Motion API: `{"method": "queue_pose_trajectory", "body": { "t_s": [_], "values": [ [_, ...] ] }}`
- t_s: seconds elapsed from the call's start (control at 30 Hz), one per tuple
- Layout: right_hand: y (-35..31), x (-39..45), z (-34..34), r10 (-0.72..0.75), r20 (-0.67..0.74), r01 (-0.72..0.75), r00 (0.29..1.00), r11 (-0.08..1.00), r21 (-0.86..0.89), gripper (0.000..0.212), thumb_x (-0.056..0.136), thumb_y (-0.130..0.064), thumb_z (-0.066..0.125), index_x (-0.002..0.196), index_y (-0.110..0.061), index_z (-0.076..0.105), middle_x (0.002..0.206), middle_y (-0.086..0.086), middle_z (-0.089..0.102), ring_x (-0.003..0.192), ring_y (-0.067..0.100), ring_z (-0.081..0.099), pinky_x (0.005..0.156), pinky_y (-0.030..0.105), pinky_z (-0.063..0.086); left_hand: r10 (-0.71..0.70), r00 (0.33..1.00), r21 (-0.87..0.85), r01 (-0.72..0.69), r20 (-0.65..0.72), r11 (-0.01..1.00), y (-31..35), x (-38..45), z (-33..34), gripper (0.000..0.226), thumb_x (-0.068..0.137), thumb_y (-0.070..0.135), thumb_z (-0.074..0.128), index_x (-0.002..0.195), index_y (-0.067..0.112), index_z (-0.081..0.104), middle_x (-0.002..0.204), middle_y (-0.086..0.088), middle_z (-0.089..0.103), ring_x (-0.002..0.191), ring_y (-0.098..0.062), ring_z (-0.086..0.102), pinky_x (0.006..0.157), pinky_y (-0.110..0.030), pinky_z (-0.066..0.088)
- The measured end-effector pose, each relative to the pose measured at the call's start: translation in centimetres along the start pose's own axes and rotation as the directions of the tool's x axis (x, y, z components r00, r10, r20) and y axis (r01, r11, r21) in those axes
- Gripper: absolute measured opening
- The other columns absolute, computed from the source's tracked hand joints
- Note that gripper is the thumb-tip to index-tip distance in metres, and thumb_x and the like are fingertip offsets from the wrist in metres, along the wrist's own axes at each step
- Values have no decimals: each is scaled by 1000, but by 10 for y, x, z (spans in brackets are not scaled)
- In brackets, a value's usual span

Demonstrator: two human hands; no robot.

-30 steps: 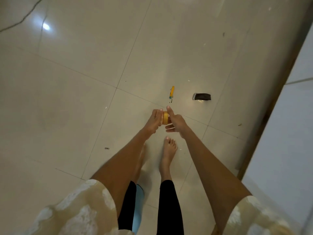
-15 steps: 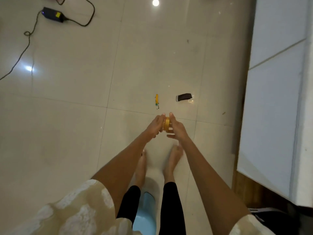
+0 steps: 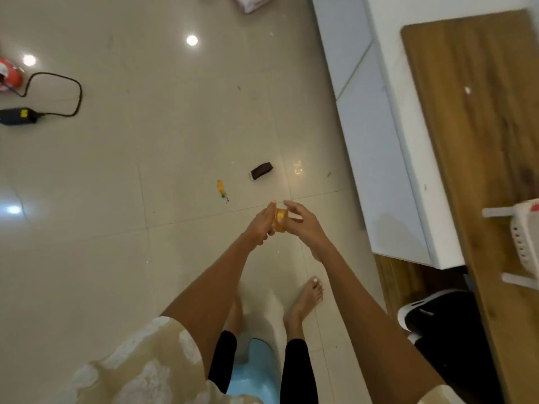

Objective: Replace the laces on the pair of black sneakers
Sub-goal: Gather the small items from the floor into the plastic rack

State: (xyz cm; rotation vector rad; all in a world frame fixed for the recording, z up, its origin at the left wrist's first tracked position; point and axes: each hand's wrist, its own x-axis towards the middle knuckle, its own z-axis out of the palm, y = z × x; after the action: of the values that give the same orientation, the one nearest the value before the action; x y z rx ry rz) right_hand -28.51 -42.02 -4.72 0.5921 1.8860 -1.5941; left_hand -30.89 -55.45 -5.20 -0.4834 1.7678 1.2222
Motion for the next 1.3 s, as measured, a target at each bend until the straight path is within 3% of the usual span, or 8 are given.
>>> {"method": "queue_pose_trajectory", "body": {
  "t_s": [0.17,0.37,0.53,0.73,0.87,0.93,1.07,1.3],
  "values": [
    [13,-12,-35,158,-180,-160,971,987,5,41,91,-40,59,123,-16,54,107,6,65,75,20,69,62,25,58,-10,999,20,10,36,1000,11,1,37,53,97,59,15,80,22,50,69,-2,44,54,-10,31,46,-21,26],
    [43,-18,-53,51,-79,-43,996,994,105,50,92,-37,59,136,-16,47,131,1,50,109,19,58,78,25,56,-51,998,-7,51,38,999,22,8,73,54,98,56,16,75,19,47,67,-2,43,53,-9,31,45,-20,26],
    [46,-19,-73,243,-79,-237,967,969,76,52,91,-51,54,119,-8,59,102,11,68,77,22,69,67,31,59,-44,999,35,43,14,998,22,12,84,50,99,55,19,76,19,45,68,-2,44,54,-9,32,47,-21,27],
    [55,-10,-73,71,11,-72,997,994,84,56,88,-38,65,138,-24,43,132,1,48,111,20,57,75,24,57,-45,999,8,45,12,999,17,16,92,50,100,53,17,77,20,47,67,-1,42,54,-9,31,47,-19,27],
    [56,-6,-69,189,-158,-177,969,981,84,56,88,-56,56,127,-16,52,104,6,65,75,18,69,62,24,58,-55,998,-7,55,15,998,16,21,93,52,99,55,17,75,19,46,68,-2,44,55,-9,31,49,-21,27],
    [55,-2,-68,261,-168,-249,951,964,91,61,92,-63,40,129,-15,49,110,9,64,81,21,69,68,30,59,-47,999,-19,47,7,999,16,23,93,49,99,54,17,76,20,44,69,-2,44,55,-9,31,49,-21,27],
    [59,1,-64,98,-52,-95,994,993,71,57,93,-47,52,142,-23,36,138,5,43,114,21,55,73,24,54,-86,996,-50,86,-1,995,16,29,88,52,99,55,17,75,20,47,68,-2,43,54,-9,30,46,-20,26],
    [55,11,-58,-99,-54,86,994,974,-209,41,96,-41,48,126,-17,36,117,4,44,96,20,59,63,27,58,-44,999,-104,45,9,994,16,32,86,54,100,51,19,68,17,47,61,-1,42,52,-8,29,47,-22,25]
  ]
}}
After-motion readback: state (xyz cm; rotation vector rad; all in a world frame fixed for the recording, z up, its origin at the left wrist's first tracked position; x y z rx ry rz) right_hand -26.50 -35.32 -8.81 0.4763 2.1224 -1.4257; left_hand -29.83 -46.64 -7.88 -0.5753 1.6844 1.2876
